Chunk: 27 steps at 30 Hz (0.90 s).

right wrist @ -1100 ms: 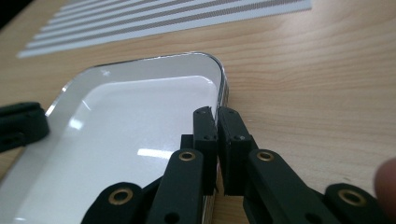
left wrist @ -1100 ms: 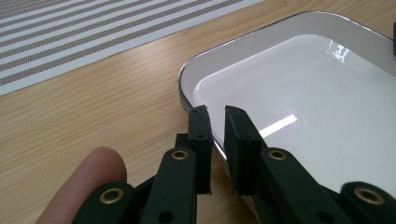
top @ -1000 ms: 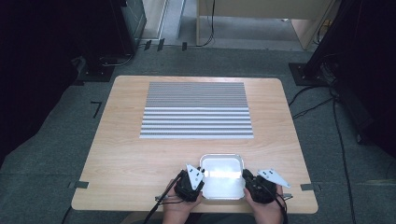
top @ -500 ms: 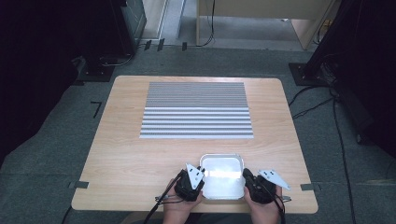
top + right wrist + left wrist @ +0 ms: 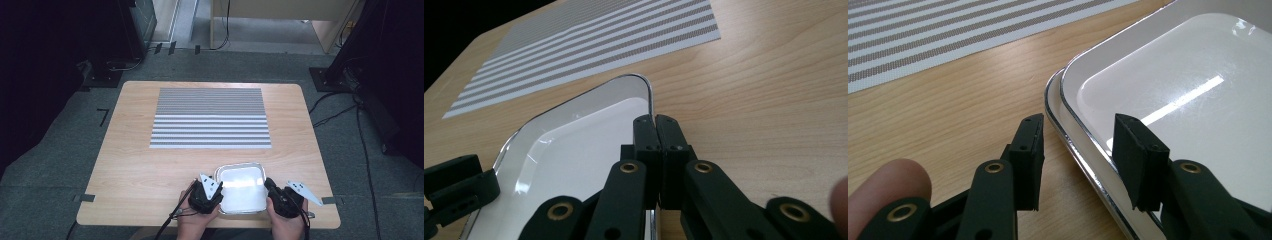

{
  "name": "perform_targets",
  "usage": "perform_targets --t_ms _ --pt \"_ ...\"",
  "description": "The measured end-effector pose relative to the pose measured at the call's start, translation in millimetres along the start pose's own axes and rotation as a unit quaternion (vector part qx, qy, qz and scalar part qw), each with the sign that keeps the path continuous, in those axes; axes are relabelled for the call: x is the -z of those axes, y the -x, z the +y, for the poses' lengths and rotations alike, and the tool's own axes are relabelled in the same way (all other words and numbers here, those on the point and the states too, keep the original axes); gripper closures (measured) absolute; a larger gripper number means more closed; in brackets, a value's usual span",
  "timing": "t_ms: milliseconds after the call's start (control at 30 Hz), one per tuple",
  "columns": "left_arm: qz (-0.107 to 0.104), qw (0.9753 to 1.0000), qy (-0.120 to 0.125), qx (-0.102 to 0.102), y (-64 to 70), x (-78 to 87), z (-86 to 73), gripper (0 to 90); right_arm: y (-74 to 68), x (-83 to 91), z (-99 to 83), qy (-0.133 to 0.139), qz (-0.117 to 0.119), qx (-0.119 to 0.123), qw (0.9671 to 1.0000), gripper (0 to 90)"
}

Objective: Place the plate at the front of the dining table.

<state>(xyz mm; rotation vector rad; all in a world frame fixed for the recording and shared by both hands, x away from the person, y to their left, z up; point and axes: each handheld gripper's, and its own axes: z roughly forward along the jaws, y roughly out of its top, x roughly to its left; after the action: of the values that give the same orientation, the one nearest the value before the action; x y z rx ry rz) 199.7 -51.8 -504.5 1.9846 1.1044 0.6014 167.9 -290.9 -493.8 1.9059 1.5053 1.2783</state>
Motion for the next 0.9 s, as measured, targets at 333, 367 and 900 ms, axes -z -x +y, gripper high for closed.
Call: perform_targets --t_ms 333,367,900 --pt "-0.002 0.9999 0.01 -0.005 9.0 6.0 6.2 57.3 13.2 5.2 4.7 0.014 -0.008 -0.018 0.9997 90.0" --pt "-0.002 0.9999 0.01 -0.005 9.0 6.0 6.2 59.3 14.9 5.5 5.0 0.014 -0.008 -0.022 0.9996 90.0" --pt "-0.069 0.9956 -0.042 0.046 13.4 -7.7 4.1 64.1 23.0 6.8 6.3 -0.005 0.011 -0.012 0.9999 87.6"
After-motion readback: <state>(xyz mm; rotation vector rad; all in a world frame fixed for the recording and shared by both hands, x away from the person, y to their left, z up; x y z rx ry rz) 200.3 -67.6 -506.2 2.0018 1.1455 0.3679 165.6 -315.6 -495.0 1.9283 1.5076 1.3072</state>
